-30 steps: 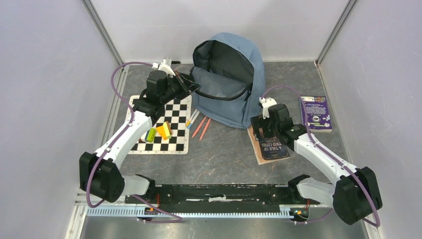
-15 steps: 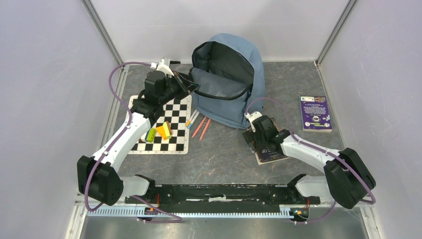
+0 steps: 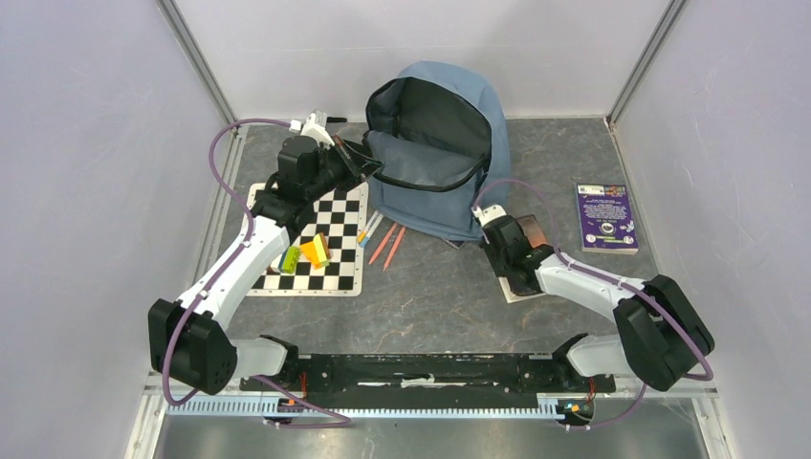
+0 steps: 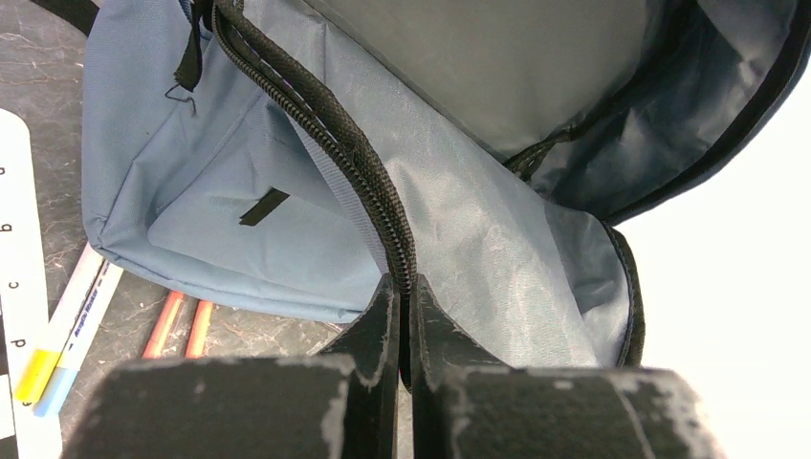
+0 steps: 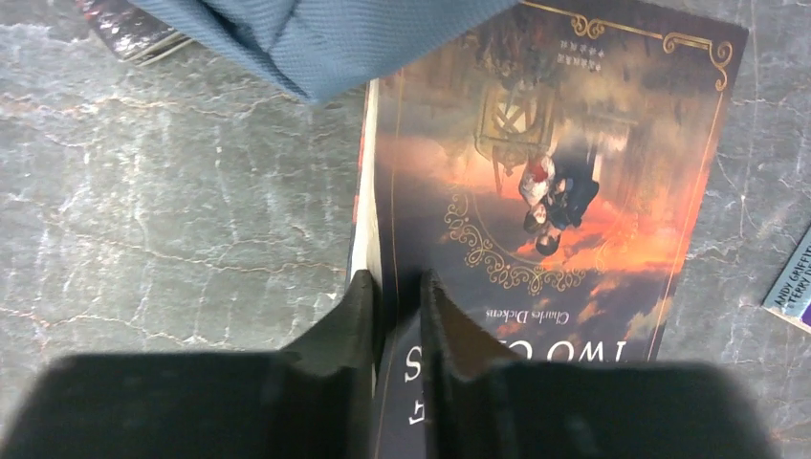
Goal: Pack the student bag
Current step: Pick up the book from the center of the board.
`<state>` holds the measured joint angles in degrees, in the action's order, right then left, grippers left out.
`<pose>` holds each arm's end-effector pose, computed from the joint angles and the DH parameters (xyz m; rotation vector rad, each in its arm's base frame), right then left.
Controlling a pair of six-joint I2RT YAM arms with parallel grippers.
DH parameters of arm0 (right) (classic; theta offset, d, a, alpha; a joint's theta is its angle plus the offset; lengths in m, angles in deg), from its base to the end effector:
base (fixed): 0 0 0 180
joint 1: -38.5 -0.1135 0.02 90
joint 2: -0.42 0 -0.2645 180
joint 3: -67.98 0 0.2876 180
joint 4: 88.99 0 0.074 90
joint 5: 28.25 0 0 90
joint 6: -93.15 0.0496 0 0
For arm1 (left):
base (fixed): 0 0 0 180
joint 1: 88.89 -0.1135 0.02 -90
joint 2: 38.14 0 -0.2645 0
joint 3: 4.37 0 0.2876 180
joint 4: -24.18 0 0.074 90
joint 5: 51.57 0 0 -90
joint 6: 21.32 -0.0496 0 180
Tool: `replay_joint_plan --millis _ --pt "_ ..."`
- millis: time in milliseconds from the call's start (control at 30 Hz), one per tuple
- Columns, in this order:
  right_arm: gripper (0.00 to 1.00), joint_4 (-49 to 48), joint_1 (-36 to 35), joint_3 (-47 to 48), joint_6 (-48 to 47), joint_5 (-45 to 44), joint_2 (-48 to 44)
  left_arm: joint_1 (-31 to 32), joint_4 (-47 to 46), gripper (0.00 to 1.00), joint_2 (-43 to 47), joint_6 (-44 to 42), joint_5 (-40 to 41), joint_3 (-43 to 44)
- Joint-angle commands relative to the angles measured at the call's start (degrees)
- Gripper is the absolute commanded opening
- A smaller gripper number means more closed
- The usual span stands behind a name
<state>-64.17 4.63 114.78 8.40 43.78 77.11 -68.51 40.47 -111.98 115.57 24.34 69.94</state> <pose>0.2397 0.1425 0.1287 -0.4881 2.4138 -0.1045 0.3253 -0.1337 0.3366 -0.2715 1.9524 -1.0238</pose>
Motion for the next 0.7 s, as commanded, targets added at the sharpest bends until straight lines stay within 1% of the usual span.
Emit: replay_joint_plan --millis 0,33,67,167,300,400,533,567,600,633,667 --pt "0.10 4.95 2.81 -3.29 2.10 0.80 2.20 0.14 -1.17 0.02 1.06 -3.14 -1.36 0.85" --pt "0.03 4.95 3.02 -3.46 2.35 0.00 1.34 0.17 -1.15 0.02 0.98 -3.57 -1.43 0.93" --pt "0.00 4.92 3.23 -3.54 2.69 -0.91 -0.32 0.18 -1.10 0.02 0.96 -4.01 -1.58 1.00" --pt "0.00 4.16 3.50 -3.47 3.07 -4.38 -6.28 0.18 -0.76 0.02 1.23 -4.74 -1.22 0.93" --pt "0.00 0.57 3.46 -4.66 1.72 -9.69 -13.15 0.15 -0.56 0.02 1.23 -5.36 -1.13 1.11" --pt "0.00 -2.98 3.46 -6.03 -0.05 -11.87 -16.36 0.16 -0.66 0.02 1.18 -5.63 -1.21 1.54" --pt "0.00 -3.75 3.46 -5.42 -0.71 -14.86 -18.80 0.18 -0.17 0.02 1.31 -6.81 -1.48 2.28" --pt "0.00 -4.16 3.41 -5.41 -0.83 -15.83 -19.60 0.18 0.31 0.04 1.41 -7.33 -1.41 2.57" --pt "0.00 -4.52 3.46 -5.24 -0.98 -16.56 -20.57 0.18 0.96 0.11 1.38 -7.87 -1.35 2.91" --pt "0.00 -4.99 3.46 -5.11 -1.19 -16.75 -21.35 0.17 1.66 0.22 1.41 -8.41 -1.25 3.33" --pt "0.00 -5.33 3.46 -4.60 -1.09 -16.41 -22.25 0.14 2.42 0.38 1.41 -8.93 -1.05 3.75"
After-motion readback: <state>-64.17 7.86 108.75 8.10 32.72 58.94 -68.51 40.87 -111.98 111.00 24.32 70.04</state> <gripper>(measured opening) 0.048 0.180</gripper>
